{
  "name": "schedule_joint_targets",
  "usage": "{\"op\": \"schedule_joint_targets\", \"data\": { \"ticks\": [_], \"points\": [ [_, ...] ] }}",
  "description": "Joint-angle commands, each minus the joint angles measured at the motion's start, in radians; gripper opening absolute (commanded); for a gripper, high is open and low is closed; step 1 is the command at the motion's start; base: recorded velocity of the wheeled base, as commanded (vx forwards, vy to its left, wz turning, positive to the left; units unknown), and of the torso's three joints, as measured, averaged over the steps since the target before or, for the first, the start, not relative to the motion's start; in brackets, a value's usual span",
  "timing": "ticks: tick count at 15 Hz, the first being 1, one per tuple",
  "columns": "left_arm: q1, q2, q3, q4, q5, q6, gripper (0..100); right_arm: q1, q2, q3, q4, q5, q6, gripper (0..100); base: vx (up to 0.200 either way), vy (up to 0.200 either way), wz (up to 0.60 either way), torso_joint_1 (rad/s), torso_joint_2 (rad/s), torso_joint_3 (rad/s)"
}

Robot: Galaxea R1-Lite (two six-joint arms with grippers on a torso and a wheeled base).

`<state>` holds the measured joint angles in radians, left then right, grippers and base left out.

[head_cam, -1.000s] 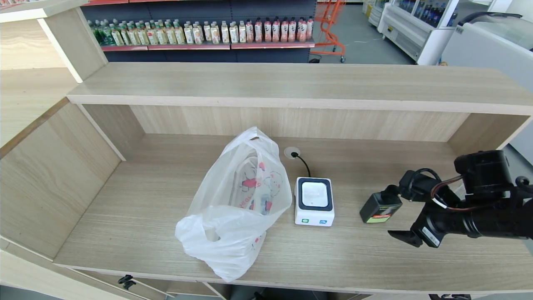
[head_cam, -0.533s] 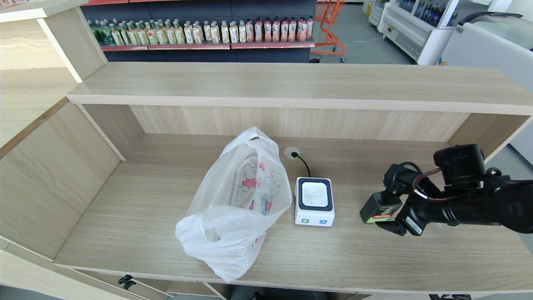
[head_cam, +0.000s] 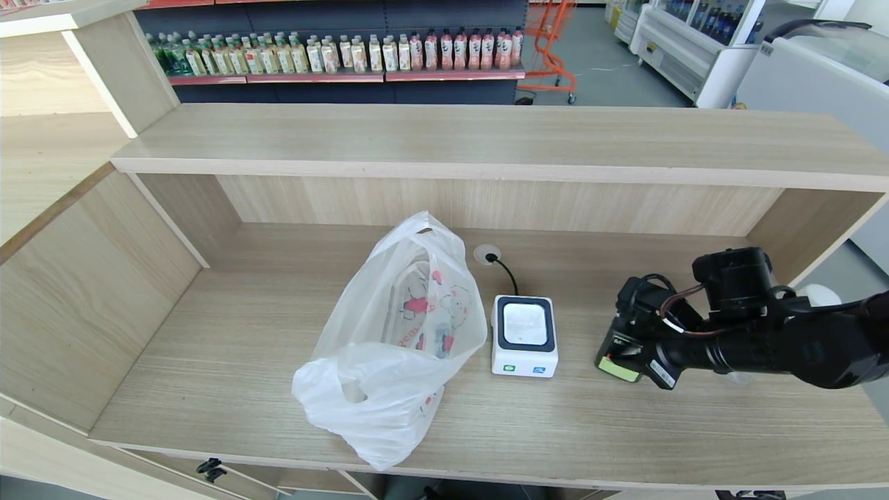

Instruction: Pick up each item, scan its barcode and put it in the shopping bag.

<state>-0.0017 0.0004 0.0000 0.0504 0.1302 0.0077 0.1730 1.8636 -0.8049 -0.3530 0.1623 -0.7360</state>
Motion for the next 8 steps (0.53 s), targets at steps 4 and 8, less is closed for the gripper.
{"op": "schedule_joint_targets", "data": {
  "ticks": [4,8],
  "points": [
    [0.0,0.0,0.0,0.0,0.0,0.0,100,0.011,-0.031,0.019,-0.018,0.005,0.004,0,0.0,0.0,0.0,0.0,0.0,0.0],
    [0.0,0.0,0.0,0.0,0.0,0.0,100,-0.003,-0.285,0.105,-0.034,0.037,0.161,0,0.0,0.0,0.0,0.0,0.0,0.0]
  ]
}}
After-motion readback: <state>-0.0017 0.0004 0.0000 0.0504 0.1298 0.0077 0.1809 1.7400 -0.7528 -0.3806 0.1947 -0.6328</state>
